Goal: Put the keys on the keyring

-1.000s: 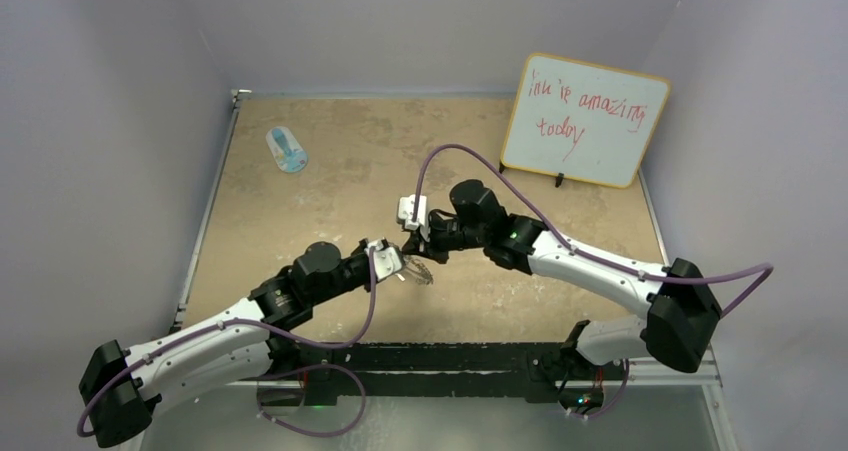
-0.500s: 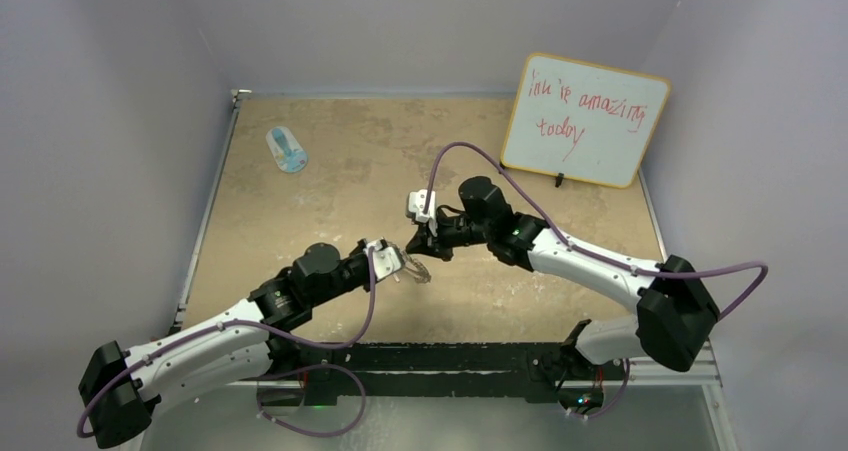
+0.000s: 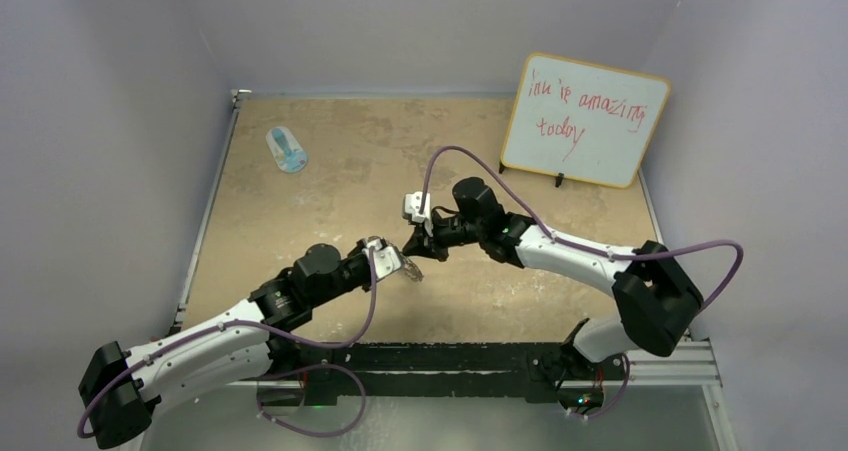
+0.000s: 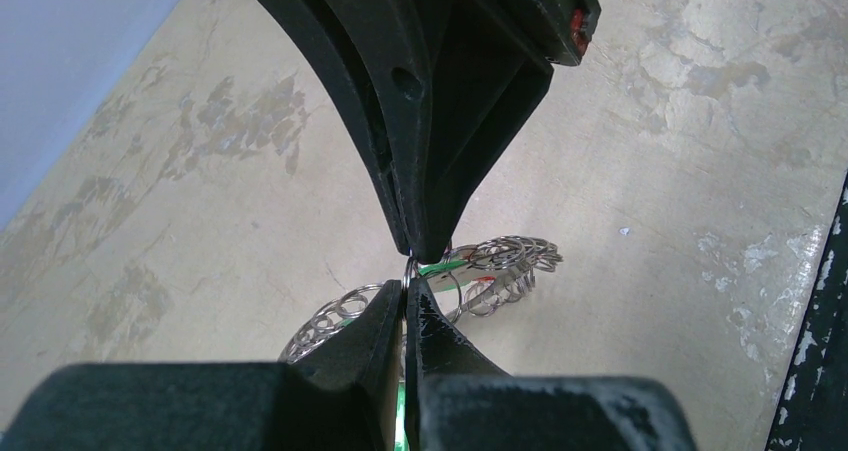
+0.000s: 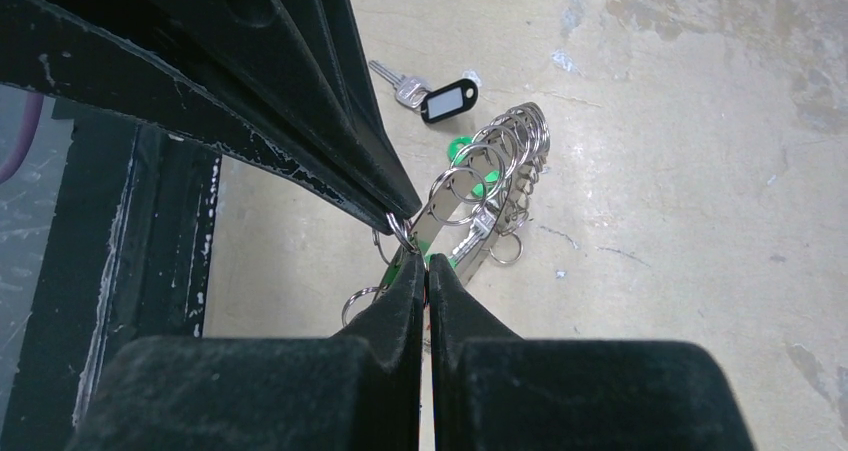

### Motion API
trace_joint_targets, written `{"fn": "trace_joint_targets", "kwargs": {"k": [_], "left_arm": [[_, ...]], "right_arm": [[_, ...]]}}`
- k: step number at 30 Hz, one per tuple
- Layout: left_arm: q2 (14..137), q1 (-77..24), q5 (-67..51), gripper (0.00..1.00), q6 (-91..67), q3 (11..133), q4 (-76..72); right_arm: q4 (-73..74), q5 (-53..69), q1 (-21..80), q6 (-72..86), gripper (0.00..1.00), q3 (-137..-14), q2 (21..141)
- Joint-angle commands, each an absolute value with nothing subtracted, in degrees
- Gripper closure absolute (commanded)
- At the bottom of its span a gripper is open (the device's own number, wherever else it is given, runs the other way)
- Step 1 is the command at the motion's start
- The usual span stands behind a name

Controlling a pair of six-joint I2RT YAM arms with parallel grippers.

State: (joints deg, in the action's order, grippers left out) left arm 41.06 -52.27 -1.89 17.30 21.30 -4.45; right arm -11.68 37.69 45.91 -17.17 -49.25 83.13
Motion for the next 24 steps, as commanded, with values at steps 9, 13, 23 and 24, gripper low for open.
{"fn": "trace_joint_targets", "kwargs": {"k": [9, 13, 23, 24], "left_arm": [[40.5, -52.3, -1.4, 1.0, 17.0, 21.2, -5.1], [40.5, -52.3, -1.6, 1.0, 17.2, 21.2, -5.4], [47.8, -52.3, -3.4, 1.0, 18.8, 22.9, -14.2], [49.5, -52.3, -3.8, 1.0, 19.3, 23.3, -15.6]], "right_arm": [[-19.1, 35.7, 45.1, -18.4, 0.63, -44.1, 81.1], [-21.2, 34.6, 44.8, -18.6, 0.51, -41.1, 77.2], [-29.9, 32.0, 40.7, -9.8, 0.33, -33.8, 71.0], [-31.0, 30.8, 40.2, -8.8, 0.31, -32.8, 70.3]]}}
